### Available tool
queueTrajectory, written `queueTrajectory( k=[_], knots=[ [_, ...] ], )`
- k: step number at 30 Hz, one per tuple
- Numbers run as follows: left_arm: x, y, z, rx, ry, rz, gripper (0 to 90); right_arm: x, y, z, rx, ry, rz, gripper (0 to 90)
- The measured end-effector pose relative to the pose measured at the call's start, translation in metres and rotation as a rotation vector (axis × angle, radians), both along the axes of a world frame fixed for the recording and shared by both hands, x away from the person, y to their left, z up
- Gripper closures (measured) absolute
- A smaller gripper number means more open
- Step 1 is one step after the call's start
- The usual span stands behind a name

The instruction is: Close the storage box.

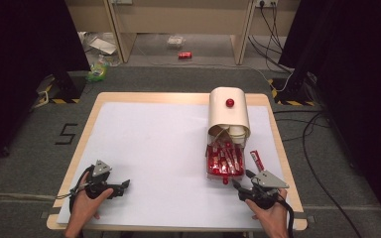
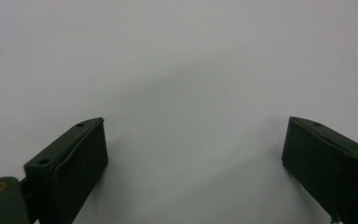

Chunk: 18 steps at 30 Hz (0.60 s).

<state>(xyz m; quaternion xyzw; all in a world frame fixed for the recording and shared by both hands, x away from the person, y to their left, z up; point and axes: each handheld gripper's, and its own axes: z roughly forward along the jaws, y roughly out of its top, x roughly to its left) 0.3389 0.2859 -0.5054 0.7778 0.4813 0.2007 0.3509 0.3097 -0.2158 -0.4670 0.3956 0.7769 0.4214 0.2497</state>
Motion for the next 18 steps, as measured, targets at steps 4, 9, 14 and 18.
queueTrajectory(
  k=[4,9,14,18],
  knots=[
    [0.000,0.000,0.000,0.000,0.000,0.000,5.9,0.003,0.000,0.000,0.008,-0.004,-0.015,40.0],
    [0.000,0.000,0.000,0.000,0.000,0.000,5.9,0.007,0.000,-0.001,0.012,-0.006,-0.030,37.8],
    [0.000,0.000,0.000,0.000,0.000,0.000,5.9,0.011,0.001,-0.002,0.012,-0.015,-0.039,36.5],
    [0.000,0.000,0.000,0.000,0.000,0.000,5.9,0.013,0.000,-0.002,0.014,-0.013,-0.047,36.0]
  ],
)
